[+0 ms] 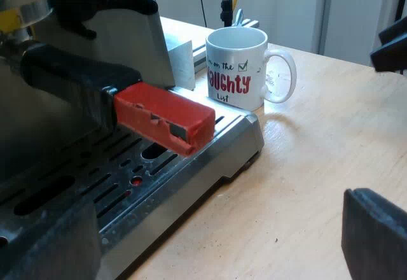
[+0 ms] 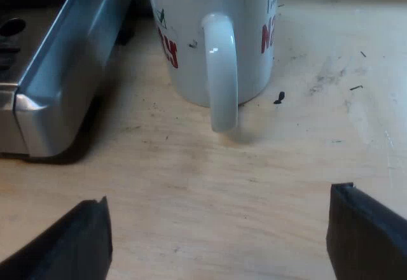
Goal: Place mug into machine
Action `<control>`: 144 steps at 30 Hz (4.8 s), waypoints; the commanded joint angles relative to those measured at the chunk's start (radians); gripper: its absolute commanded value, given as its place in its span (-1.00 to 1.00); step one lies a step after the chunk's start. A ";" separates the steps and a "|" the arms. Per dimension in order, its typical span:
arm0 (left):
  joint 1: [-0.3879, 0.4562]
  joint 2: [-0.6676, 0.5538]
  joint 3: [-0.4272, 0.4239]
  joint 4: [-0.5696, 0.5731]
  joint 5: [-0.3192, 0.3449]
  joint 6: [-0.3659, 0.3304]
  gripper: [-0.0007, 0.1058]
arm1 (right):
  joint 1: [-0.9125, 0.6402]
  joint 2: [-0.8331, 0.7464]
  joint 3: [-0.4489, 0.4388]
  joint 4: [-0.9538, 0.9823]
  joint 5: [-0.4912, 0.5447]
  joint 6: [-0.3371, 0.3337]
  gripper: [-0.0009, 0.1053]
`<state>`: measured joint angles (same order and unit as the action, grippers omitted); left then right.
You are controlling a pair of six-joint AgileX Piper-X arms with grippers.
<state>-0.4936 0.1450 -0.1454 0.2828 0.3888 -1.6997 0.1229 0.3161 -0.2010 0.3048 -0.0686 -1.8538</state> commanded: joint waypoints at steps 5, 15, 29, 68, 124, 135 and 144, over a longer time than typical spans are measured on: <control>-0.003 0.004 -0.005 -0.019 0.007 0.001 0.48 | 0.021 -0.001 0.096 -0.229 -0.093 -0.005 0.35; -0.003 0.004 -0.005 -0.019 0.007 0.001 0.48 | 0.057 0.243 0.156 -0.546 0.034 -0.003 0.35; -0.003 0.004 -0.005 -0.019 0.007 0.001 0.48 | 0.057 0.778 0.111 -1.013 0.069 0.048 0.35; -0.003 0.004 -0.002 -0.017 -0.021 -0.001 0.47 | 0.057 0.718 -0.123 -0.694 0.069 0.031 -0.98; -0.003 0.004 0.184 -0.312 -0.259 -0.004 0.47 | 0.779 1.155 -0.420 -1.020 0.422 0.116 -0.98; -0.003 0.004 0.184 -0.312 -0.259 -0.008 0.47 | 0.779 1.291 -0.510 -1.034 0.398 0.116 -0.98; -0.003 0.004 0.184 -0.312 -0.259 -0.008 0.47 | 0.779 1.292 -0.509 -1.034 0.409 0.116 -0.13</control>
<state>-0.4936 0.1459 0.0103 -0.0087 0.1399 -1.6997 0.9018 1.6092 -0.7001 -0.7035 0.3426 -1.7325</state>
